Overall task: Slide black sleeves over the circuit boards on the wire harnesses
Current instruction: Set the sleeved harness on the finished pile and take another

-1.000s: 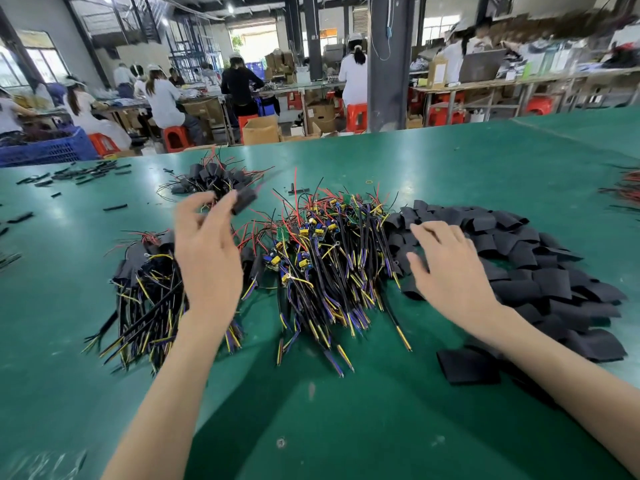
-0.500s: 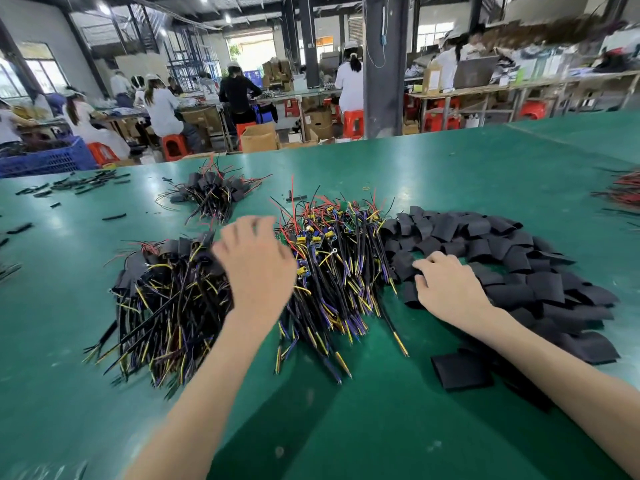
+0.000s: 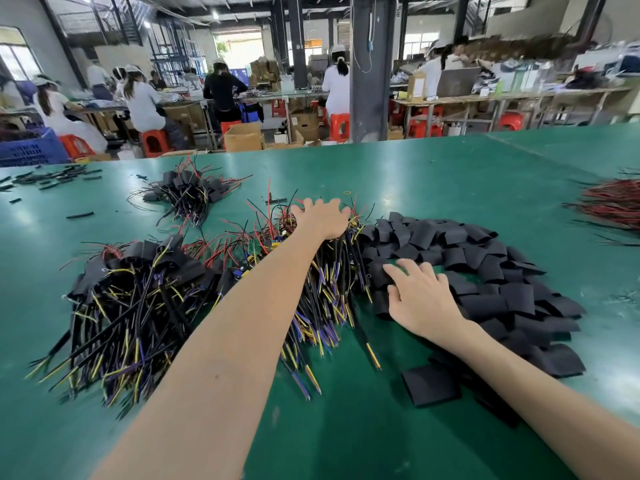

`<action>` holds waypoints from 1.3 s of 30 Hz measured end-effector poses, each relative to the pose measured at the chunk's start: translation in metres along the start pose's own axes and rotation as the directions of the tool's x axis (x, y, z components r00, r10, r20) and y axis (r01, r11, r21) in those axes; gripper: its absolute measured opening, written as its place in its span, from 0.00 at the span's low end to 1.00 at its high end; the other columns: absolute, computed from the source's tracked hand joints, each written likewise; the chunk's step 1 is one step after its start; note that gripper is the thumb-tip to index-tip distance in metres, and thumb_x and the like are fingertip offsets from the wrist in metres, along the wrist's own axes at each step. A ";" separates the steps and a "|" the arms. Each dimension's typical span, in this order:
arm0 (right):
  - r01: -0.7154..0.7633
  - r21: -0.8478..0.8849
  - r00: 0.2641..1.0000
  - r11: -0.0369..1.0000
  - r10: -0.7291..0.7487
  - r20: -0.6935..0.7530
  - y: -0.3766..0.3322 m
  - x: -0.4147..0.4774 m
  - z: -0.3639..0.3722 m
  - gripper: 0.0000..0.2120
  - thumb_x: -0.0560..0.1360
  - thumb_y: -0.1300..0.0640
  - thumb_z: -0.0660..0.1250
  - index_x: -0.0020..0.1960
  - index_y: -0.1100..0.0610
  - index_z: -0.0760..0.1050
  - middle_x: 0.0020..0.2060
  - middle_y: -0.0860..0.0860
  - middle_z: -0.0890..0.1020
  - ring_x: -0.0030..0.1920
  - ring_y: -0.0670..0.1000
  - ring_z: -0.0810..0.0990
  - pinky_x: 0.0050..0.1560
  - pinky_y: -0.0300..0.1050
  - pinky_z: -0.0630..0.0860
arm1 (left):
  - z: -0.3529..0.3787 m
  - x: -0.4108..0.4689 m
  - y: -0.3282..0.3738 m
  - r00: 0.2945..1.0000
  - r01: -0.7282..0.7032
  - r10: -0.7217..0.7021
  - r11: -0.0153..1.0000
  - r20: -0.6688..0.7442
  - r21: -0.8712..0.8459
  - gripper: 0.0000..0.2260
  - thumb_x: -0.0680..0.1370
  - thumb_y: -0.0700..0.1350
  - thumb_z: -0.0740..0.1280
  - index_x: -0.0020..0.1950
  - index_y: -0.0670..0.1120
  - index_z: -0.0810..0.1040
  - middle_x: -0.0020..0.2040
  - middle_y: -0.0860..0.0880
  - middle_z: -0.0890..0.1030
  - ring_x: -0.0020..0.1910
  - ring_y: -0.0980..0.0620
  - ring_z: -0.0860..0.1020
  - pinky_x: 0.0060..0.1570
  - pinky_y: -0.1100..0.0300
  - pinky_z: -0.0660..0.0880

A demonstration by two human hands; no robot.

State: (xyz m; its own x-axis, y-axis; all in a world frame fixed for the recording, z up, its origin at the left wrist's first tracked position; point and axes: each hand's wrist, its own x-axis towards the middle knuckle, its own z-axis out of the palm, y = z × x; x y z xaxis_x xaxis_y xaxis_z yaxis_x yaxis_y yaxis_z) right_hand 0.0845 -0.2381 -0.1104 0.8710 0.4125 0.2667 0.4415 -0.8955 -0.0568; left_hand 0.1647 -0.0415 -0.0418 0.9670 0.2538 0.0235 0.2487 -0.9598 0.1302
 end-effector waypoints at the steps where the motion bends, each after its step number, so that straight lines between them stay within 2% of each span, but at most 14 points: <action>1: 0.008 0.030 1.000 1.000 -0.008 0.016 0.001 0.001 -0.001 0.22 0.78 0.53 0.56 0.72 0.49 0.62 0.67 0.48 0.69 0.62 0.56 0.67 0.59 0.52 0.64 | -0.001 0.002 0.001 0.999 -0.001 0.000 0.999 0.034 0.032 0.25 0.81 0.57 0.47 0.73 0.47 0.64 0.74 0.41 0.62 0.74 0.39 0.56 0.68 0.36 0.50; 5: 0.018 0.043 0.999 0.999 -0.020 0.047 0.007 0.004 -0.004 0.22 0.78 0.54 0.56 0.72 0.51 0.62 0.63 0.51 0.72 0.61 0.57 0.67 0.59 0.52 0.64 | -0.003 -0.005 0.001 0.998 -0.044 0.046 0.998 -0.042 0.052 0.22 0.82 0.55 0.51 0.62 0.43 0.76 0.66 0.41 0.67 0.65 0.40 0.69 0.66 0.41 0.62; 9: 0.013 0.051 0.999 0.999 -0.015 0.039 0.008 0.006 -0.004 0.18 0.79 0.52 0.56 0.69 0.53 0.64 0.59 0.54 0.70 0.60 0.57 0.67 0.58 0.51 0.65 | -0.003 -0.014 -0.006 0.977 -0.122 0.112 0.992 -0.183 -0.041 0.14 0.80 0.48 0.60 0.54 0.42 0.81 0.56 0.41 0.76 0.59 0.41 0.72 0.59 0.48 0.70; 13: 0.002 0.102 1.000 0.995 -0.005 0.027 0.009 0.008 -0.005 0.18 0.80 0.49 0.57 0.66 0.57 0.67 0.55 0.55 0.69 0.59 0.57 0.68 0.57 0.51 0.66 | -0.002 -0.027 -0.004 0.932 -0.173 0.049 0.930 -0.358 -0.324 0.07 0.74 0.39 0.68 0.49 0.42 0.84 0.53 0.43 0.80 0.56 0.44 0.76 0.55 0.54 0.74; 16: -0.015 0.132 1.000 0.991 0.012 0.023 0.007 0.008 -0.006 0.18 0.79 0.48 0.59 0.64 0.58 0.69 0.55 0.55 0.69 0.59 0.57 0.68 0.57 0.51 0.65 | -0.009 -0.037 -0.005 0.903 -0.194 -0.059 0.829 -0.426 -0.524 0.11 0.71 0.34 0.69 0.52 0.41 0.82 0.55 0.44 0.80 0.57 0.48 0.76 0.57 0.60 0.72; 19: -0.006 0.173 1.000 0.985 0.007 -0.007 0.007 0.007 -0.007 0.19 0.78 0.48 0.60 0.64 0.58 0.70 0.54 0.55 0.70 0.58 0.57 0.69 0.58 0.50 0.66 | -0.030 -0.047 -0.009 0.897 -0.171 -0.228 0.609 -0.378 -0.774 0.21 0.72 0.29 0.64 0.64 0.40 0.73 0.59 0.45 0.73 0.47 0.50 0.79 0.50 0.61 0.77; 21: -0.005 0.205 1.000 0.979 0.008 -0.017 0.008 0.007 -0.008 0.19 0.78 0.49 0.61 0.65 0.58 0.69 0.54 0.55 0.71 0.59 0.57 0.69 0.58 0.50 0.66 | -0.054 -0.058 -0.013 0.926 -0.133 -0.289 0.356 -0.244 -0.925 0.21 0.75 0.27 0.59 0.67 0.38 0.65 0.52 0.45 0.72 0.36 0.54 0.77 0.37 0.64 0.78; 23: -0.007 0.215 1.000 0.977 0.009 -0.004 0.009 0.008 -0.008 0.20 0.78 0.49 0.62 0.66 0.58 0.68 0.55 0.55 0.71 0.59 0.57 0.69 0.58 0.50 0.66 | -0.080 -0.071 -0.022 0.955 -0.077 -0.268 0.200 -0.130 -0.977 0.16 0.78 0.28 0.55 0.64 0.38 0.66 0.44 0.44 0.74 0.32 0.53 0.74 0.29 0.65 0.75; 25: -0.010 0.250 1.000 0.968 0.007 0.011 0.010 0.009 -0.009 0.20 0.77 0.50 0.64 0.66 0.57 0.69 0.54 0.55 0.71 0.58 0.57 0.70 0.57 0.49 0.66 | -0.100 -0.087 -0.035 0.966 -0.090 -0.214 0.250 -0.146 -0.964 0.11 0.79 0.31 0.55 0.59 0.40 0.71 0.44 0.44 0.77 0.34 0.54 0.73 0.28 0.67 0.72; 27: -0.010 0.331 1.000 0.943 0.010 0.003 0.011 0.010 -0.010 0.20 0.75 0.53 0.67 0.65 0.57 0.70 0.51 0.53 0.69 0.52 0.56 0.72 0.52 0.47 0.67 | -0.112 -0.105 -0.048 0.947 -0.184 -0.146 0.479 -0.285 -0.858 0.08 0.80 0.37 0.59 0.56 0.43 0.75 0.45 0.48 0.79 0.35 0.57 0.73 0.28 0.69 0.70; 30: 0.015 0.412 0.998 0.911 0.012 -0.064 0.013 0.011 -0.011 0.17 0.72 0.61 0.70 0.60 0.58 0.74 0.46 0.51 0.67 0.47 0.54 0.70 0.49 0.43 0.65 | -0.118 -0.130 -0.067 0.798 -0.346 0.038 0.845 -0.601 -0.406 0.08 0.80 0.44 0.61 0.47 0.46 0.79 0.38 0.53 0.79 0.35 0.54 0.76 0.33 0.64 0.72; 33: 0.020 0.423 0.990 0.906 0.040 -0.133 0.014 0.014 -0.011 0.11 0.71 0.63 0.69 0.53 0.57 0.77 0.41 0.50 0.72 0.48 0.56 0.72 0.52 0.47 0.68 | -0.110 -0.149 -0.078 0.674 -0.330 0.146 0.937 -0.724 -0.118 0.09 0.80 0.46 0.62 0.50 0.47 0.82 0.41 0.53 0.80 0.44 0.50 0.77 0.42 0.59 0.67; 36: 0.012 0.466 0.971 0.885 0.101 -0.216 0.013 0.013 -0.014 0.06 0.70 0.61 0.71 0.44 0.56 0.74 0.36 0.48 0.75 0.45 0.55 0.72 0.50 0.52 0.69 | -0.077 -0.162 -0.079 0.695 -0.304 0.244 0.952 -0.676 0.032 0.09 0.80 0.45 0.62 0.54 0.47 0.81 0.47 0.49 0.81 0.49 0.47 0.76 0.46 0.54 0.73; 39: 0.110 0.544 0.952 0.832 0.069 -0.298 0.010 0.010 -0.019 0.14 0.67 0.65 0.70 0.34 0.54 0.65 0.33 0.49 0.72 0.35 0.51 0.69 0.40 0.44 0.66 | -0.038 -0.170 -0.078 0.736 -0.324 0.325 0.939 -0.594 0.113 0.07 0.79 0.42 0.64 0.53 0.46 0.81 0.48 0.48 0.82 0.49 0.46 0.78 0.51 0.49 0.73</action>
State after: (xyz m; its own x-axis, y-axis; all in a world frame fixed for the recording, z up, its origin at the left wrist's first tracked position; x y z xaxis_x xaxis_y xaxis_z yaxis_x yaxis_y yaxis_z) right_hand 0.0937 -0.2460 -0.0897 0.7957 0.2814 0.5364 0.5802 -0.6084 -0.5415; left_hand -0.0216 -0.0053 -0.0183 0.7597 -0.0540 0.6480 -0.0730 -0.9973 0.0024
